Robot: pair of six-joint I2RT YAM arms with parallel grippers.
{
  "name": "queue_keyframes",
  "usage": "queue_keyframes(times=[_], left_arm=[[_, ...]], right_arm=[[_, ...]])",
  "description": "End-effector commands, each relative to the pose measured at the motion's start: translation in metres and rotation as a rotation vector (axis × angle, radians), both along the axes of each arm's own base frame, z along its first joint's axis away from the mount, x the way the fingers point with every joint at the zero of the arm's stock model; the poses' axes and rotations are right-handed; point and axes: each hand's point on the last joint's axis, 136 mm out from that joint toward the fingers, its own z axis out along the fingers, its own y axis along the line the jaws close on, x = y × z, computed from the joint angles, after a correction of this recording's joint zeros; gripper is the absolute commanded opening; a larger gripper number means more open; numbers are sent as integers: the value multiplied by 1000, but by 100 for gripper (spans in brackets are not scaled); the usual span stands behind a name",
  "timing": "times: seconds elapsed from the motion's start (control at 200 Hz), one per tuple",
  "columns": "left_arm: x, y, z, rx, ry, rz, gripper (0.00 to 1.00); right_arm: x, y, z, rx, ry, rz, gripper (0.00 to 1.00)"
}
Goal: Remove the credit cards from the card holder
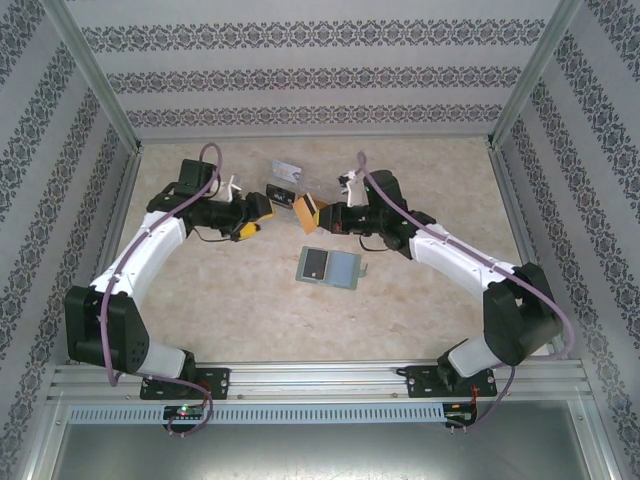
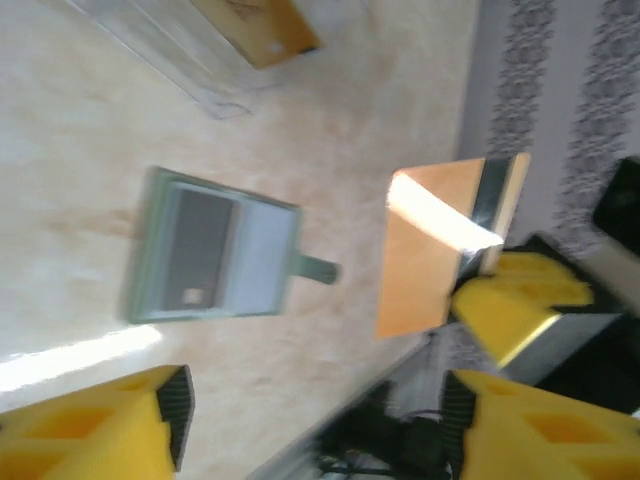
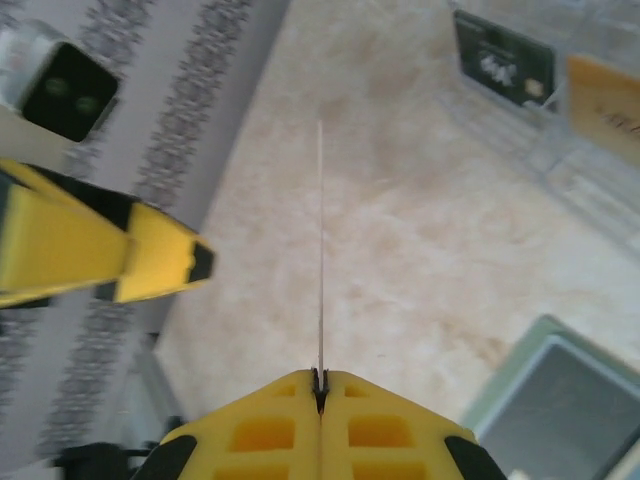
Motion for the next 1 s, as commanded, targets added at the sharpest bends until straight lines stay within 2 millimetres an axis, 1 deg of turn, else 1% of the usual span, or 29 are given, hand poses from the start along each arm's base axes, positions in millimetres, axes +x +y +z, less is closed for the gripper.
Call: queue_keyframes(times=[0.0, 0.105, 0.14, 0.25, 0.31, 0.495, 0.619, 0.694, 0.814, 0.924, 0.999], left_arm=[[-19, 34, 2, 183, -15, -5, 86], [-21, 58, 2, 318, -71, 22, 97], [-21, 65, 0, 364, -90, 28, 100], [-20, 91, -10, 516, -128, 72, 100], [-20, 99, -14, 559, -143, 89, 100], [-19, 106, -20, 602, -168, 107, 100], [-20, 107, -22, 604, -163, 103, 100], [-19, 106, -22, 603, -168, 101, 100], [-18, 107, -23, 605, -166, 97, 100], [-18, 106, -24, 599, -164, 94, 100], [-18, 107, -26, 602, -160, 92, 100]], right_arm=[[13, -17, -32, -346, -141, 26, 0], [32, -16, -39, -475, -238, 63, 0], [39, -15, -37, -504, -276, 76, 0], [60, -10, -36, -581, -385, 124, 0], [69, -7, -36, -618, -447, 162, 0], [91, -2, -40, -685, -546, 270, 0], [97, -1, -44, -686, -569, 323, 0], [101, -5, -47, -688, -563, 346, 0], [102, -7, -55, -680, -549, 398, 0], [95, -5, -66, -662, -539, 478, 0], [97, -6, -71, -674, -549, 496, 0]])
